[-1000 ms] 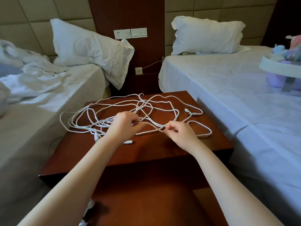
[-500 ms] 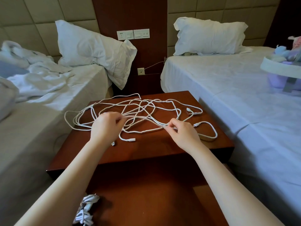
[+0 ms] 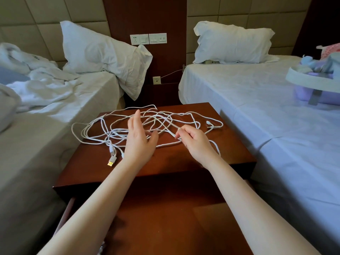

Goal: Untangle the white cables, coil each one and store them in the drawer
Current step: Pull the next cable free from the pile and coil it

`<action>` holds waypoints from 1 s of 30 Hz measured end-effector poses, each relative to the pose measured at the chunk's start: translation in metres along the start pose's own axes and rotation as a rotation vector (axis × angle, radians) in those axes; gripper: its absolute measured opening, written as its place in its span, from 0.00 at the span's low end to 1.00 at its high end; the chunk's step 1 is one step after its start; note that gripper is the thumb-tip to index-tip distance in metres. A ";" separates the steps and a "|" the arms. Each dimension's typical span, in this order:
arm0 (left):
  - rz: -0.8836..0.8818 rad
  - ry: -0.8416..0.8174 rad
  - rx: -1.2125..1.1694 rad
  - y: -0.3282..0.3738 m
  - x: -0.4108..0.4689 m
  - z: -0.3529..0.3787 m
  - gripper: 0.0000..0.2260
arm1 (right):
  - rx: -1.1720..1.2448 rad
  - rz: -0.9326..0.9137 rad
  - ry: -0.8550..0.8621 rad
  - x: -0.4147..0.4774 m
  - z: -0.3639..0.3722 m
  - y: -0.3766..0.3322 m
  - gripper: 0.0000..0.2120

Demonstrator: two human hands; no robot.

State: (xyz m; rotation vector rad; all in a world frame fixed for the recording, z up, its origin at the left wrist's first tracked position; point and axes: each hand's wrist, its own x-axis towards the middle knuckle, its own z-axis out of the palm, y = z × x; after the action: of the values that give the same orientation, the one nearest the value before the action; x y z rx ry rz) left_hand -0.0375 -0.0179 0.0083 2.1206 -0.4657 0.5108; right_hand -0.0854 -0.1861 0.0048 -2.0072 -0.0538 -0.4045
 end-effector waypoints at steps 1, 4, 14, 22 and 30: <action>0.057 0.072 0.007 0.001 -0.005 0.000 0.23 | 0.100 0.023 -0.008 0.000 0.001 -0.005 0.15; 0.193 0.057 0.012 0.000 -0.023 0.005 0.09 | 0.383 0.058 -0.072 0.004 0.005 -0.023 0.15; 0.225 -0.527 -0.056 0.003 -0.047 0.016 0.14 | 0.865 0.060 -0.167 0.024 0.032 -0.087 0.14; -0.081 -0.517 -0.280 -0.006 -0.055 -0.020 0.17 | 0.230 0.080 0.004 0.030 0.050 -0.072 0.13; -0.255 -0.589 -0.397 -0.005 -0.039 -0.036 0.14 | -0.068 -0.046 -0.186 0.005 0.056 -0.061 0.04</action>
State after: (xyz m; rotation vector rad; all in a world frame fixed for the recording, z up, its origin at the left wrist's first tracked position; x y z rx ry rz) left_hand -0.0744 0.0206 0.0040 1.8748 -0.5558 -0.3443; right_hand -0.0788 -0.1102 0.0365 -2.1094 -0.2051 -0.2500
